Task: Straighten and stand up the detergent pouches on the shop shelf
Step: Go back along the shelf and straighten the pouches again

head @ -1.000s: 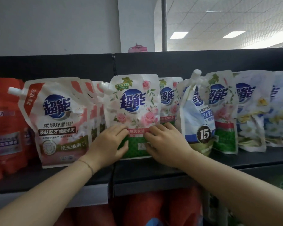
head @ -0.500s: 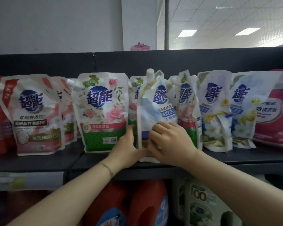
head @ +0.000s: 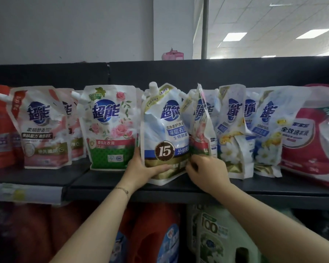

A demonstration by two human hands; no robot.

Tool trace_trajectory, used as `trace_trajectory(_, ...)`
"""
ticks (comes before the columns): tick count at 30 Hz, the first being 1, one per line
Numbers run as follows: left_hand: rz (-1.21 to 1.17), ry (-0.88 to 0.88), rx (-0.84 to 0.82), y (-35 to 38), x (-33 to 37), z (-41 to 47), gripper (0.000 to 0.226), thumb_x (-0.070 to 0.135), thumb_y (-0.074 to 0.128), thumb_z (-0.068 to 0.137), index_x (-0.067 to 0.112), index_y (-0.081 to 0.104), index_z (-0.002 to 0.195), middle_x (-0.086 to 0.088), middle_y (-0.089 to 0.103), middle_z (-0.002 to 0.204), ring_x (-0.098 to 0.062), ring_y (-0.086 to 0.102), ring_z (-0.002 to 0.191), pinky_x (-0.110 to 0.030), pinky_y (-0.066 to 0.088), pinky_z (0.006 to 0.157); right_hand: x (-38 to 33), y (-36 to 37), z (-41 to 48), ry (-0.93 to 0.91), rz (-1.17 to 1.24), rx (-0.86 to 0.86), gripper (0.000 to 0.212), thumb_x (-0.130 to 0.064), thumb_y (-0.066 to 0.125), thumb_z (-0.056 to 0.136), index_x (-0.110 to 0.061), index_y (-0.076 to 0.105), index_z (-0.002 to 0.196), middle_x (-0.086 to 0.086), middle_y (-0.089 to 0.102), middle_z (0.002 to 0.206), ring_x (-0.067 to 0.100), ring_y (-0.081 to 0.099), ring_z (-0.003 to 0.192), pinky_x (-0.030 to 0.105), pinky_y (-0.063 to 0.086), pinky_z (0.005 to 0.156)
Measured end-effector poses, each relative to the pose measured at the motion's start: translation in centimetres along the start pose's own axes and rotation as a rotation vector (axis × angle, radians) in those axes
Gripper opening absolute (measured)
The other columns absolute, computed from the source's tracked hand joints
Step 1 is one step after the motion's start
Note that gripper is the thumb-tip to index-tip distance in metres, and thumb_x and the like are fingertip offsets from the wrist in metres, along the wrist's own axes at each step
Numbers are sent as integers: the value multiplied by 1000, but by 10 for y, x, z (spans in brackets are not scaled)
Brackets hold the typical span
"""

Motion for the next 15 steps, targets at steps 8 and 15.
trace_trajectory(8, -18, 8, -40, 2, -7, 5, 87, 30, 94, 55, 27, 48, 128, 15, 64, 113, 4, 59, 102, -17, 47, 87, -1, 4, -1, 26, -13, 36, 26, -25, 71, 73, -18, 55, 54, -3, 56, 51, 21, 53, 44, 26, 38, 41)
trace_trajectory(15, -102, 1, -36, 2, -12, 9, 88, 23, 95, 52, 23, 50, 128, 9, 67, 112, -4, 63, 100, -23, 48, 86, 7, -3, -5, 245, 63, 55, 35, -32, 64, 85, -13, 48, 61, -1, 51, 56, 22, 50, 54, 30, 33, 51)
Point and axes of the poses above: each hand's wrist, its own z-axis towards the middle knuckle, its own y-axis out of the palm, x = y × z, the point moved 4 cm from there along z, towards the middle knuckle
